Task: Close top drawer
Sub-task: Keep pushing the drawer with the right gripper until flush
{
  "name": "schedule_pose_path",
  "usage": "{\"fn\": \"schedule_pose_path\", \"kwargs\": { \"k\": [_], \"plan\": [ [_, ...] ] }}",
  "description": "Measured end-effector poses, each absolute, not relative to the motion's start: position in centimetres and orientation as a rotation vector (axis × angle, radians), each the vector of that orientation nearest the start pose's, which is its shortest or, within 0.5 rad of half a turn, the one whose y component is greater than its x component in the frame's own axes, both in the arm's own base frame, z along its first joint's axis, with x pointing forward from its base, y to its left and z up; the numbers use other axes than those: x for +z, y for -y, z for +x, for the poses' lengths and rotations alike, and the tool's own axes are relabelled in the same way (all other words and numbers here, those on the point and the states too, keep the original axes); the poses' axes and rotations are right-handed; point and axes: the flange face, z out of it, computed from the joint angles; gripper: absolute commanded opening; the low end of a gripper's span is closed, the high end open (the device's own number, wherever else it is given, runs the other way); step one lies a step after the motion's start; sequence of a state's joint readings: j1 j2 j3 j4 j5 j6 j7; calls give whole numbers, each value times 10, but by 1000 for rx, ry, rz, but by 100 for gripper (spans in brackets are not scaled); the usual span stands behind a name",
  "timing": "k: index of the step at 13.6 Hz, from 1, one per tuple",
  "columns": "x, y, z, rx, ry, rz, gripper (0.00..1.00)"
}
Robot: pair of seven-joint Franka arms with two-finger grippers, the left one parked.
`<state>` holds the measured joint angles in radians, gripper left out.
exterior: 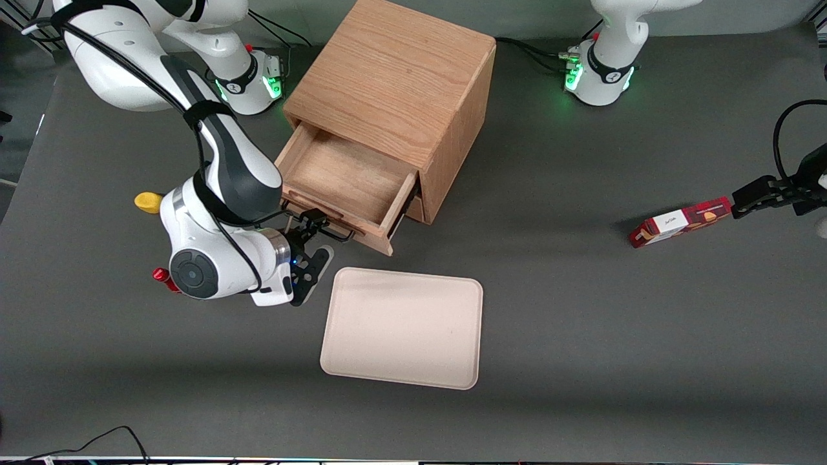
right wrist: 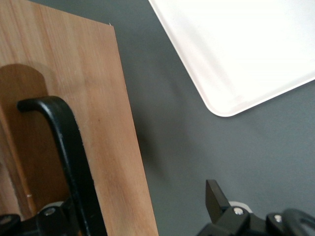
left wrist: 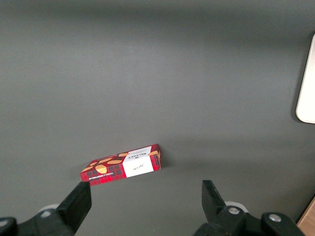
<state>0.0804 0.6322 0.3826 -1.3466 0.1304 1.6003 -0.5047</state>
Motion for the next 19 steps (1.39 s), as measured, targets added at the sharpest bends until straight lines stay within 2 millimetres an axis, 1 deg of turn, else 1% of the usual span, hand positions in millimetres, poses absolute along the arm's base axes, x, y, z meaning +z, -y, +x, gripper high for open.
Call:
{"fn": "schedule_pose_path", "kwargs": {
  "k": [5, 15, 19],
  "plan": [
    [357, -282, 607, 480, 1208, -2458, 100],
    [354, -302, 567, 519, 1217, -2459, 100],
    [355, -311, 554, 532, 1192, -2476, 100]
  ]
}}
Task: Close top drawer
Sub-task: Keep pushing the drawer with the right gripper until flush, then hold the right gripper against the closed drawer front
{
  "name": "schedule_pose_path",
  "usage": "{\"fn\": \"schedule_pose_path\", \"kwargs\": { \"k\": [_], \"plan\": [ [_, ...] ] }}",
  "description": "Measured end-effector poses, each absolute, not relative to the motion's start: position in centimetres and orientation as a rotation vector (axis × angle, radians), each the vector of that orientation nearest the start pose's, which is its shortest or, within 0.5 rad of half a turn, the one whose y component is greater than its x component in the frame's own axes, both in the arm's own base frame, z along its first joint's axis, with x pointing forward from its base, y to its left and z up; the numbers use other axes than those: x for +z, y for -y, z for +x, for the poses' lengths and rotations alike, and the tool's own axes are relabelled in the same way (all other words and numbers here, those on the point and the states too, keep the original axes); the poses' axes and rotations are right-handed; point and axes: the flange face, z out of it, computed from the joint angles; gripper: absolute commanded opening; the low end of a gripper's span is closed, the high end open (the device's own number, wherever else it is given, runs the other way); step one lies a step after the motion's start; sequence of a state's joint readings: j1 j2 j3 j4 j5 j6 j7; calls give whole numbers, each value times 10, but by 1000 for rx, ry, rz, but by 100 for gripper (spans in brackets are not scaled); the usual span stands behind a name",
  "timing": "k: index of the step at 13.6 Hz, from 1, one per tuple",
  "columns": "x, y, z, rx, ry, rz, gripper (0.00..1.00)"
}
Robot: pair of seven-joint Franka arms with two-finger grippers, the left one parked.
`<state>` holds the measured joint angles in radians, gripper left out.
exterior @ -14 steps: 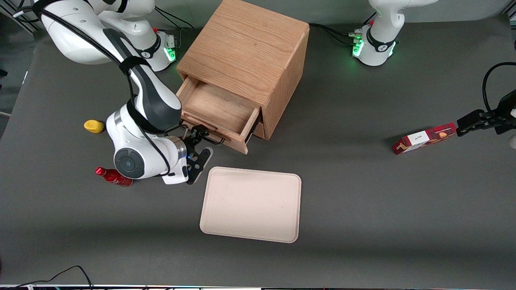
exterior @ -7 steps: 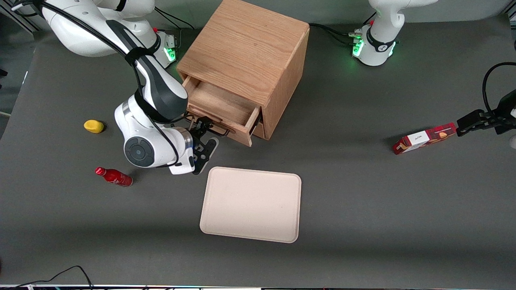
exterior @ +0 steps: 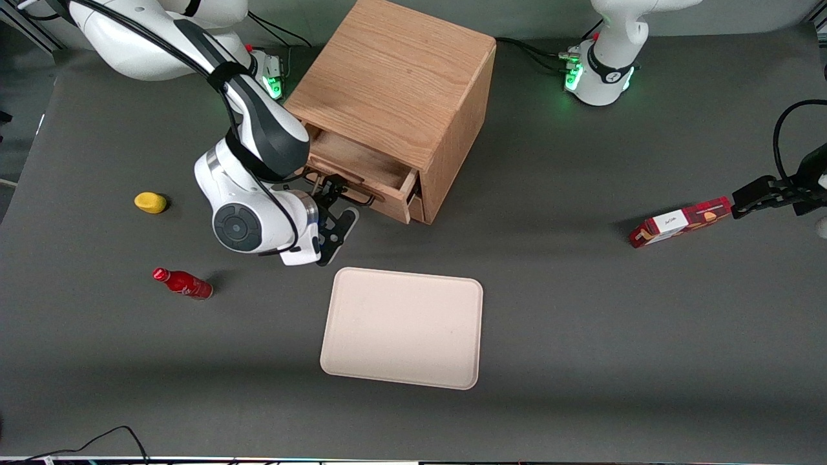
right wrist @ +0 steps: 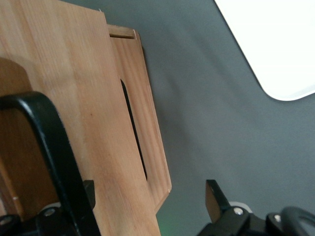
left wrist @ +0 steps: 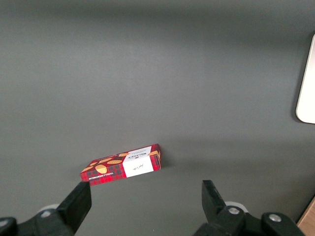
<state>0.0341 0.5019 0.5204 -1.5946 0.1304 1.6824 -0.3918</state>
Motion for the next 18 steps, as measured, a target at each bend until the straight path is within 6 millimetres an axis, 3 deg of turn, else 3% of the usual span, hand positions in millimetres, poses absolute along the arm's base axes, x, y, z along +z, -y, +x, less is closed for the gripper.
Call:
{"fn": "schedule_pose_path", "kwargs": {
  "k": [13, 18],
  "plan": [
    [358, -344, 508, 593, 1150, -2504, 100],
    [359, -344, 506, 578, 1142, -2510, 100]
  ]
}}
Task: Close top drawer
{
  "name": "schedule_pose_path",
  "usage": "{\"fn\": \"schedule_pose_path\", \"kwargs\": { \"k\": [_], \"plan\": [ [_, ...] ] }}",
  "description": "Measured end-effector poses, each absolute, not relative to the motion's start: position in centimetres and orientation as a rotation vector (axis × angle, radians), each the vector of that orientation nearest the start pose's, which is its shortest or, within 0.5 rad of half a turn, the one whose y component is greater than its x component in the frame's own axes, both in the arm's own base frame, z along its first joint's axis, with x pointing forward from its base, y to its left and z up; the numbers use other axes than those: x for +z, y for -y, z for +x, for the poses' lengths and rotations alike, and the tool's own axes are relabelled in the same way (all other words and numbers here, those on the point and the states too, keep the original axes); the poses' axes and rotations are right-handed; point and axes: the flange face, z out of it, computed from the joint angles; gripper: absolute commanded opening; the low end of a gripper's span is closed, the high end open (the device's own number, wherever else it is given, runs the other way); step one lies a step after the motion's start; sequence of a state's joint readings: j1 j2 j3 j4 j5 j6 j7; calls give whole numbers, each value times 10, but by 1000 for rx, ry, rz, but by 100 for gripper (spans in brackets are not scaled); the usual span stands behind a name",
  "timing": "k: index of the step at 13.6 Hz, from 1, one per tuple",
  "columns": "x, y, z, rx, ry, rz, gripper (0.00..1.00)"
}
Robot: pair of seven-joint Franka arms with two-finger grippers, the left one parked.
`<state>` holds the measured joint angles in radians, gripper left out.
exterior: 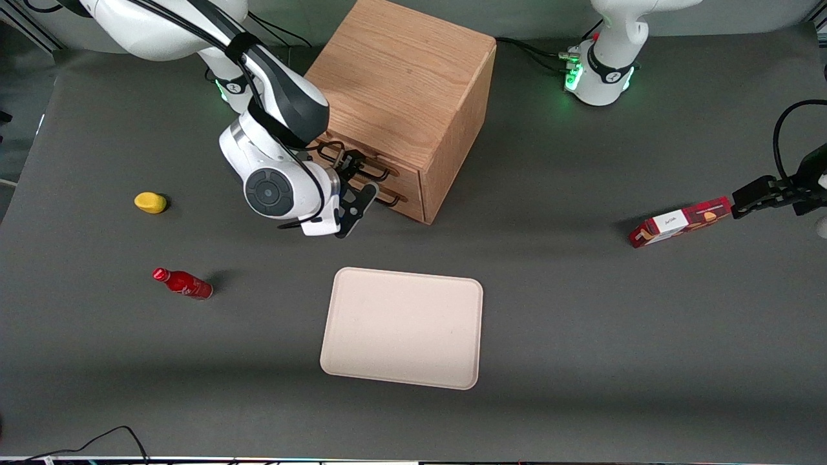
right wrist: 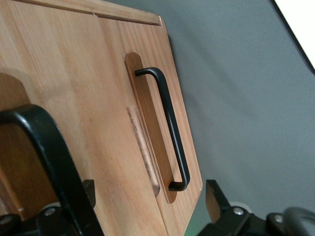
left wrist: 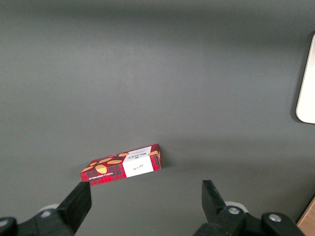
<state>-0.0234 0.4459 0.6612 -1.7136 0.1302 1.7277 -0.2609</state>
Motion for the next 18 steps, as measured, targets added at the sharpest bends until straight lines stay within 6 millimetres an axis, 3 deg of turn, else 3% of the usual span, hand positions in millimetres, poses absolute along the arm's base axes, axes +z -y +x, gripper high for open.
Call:
{"fn": "schedule_pose_path", "kwargs": {
  "k": [9, 14, 18],
  "plan": [
    [366, -345, 509, 559, 1138, -2513, 100],
    [396, -341, 524, 514, 1128, -2518, 100],
    [422, -322, 547, 439, 1082, -2536, 100]
  ]
}}
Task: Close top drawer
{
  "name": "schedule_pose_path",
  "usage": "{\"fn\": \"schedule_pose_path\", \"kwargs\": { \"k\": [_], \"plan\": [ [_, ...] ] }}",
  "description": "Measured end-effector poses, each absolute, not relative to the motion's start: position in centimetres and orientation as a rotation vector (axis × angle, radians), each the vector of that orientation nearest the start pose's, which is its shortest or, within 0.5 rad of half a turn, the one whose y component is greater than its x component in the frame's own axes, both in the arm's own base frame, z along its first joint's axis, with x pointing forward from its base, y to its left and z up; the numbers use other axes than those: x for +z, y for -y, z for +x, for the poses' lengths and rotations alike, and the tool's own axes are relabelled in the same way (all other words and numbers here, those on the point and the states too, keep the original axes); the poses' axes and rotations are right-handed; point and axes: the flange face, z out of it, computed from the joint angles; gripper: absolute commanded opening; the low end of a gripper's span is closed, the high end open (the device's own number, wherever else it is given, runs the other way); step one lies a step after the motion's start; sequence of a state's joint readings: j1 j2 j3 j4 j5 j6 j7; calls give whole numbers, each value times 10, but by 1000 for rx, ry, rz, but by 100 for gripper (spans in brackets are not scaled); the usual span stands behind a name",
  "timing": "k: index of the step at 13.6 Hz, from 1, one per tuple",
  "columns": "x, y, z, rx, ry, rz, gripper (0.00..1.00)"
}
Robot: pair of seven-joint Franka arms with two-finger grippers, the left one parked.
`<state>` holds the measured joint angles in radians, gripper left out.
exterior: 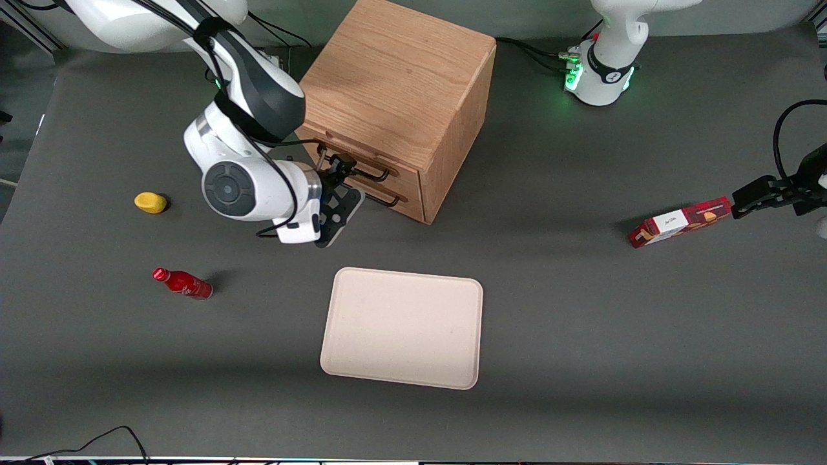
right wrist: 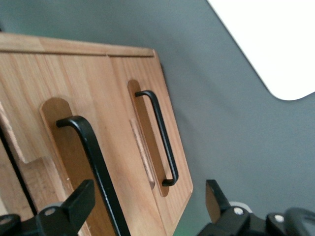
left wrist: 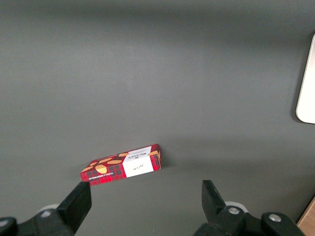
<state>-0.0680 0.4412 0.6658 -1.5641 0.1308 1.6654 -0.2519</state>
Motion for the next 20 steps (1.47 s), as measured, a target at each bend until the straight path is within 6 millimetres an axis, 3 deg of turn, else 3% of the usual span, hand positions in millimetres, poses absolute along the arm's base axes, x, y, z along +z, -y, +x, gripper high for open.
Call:
{"fn": "schedule_pose_path", "kwargs": {
  "k": [3, 8, 14, 20],
  "plan": [
    [448, -289, 565, 425, 1025, -2566, 100],
    [513, -203, 584, 354, 869, -2717, 100],
    [586, -68, 579, 249, 594, -3019, 100],
    [616, 49, 576, 108, 41, -3187, 100]
  ]
}}
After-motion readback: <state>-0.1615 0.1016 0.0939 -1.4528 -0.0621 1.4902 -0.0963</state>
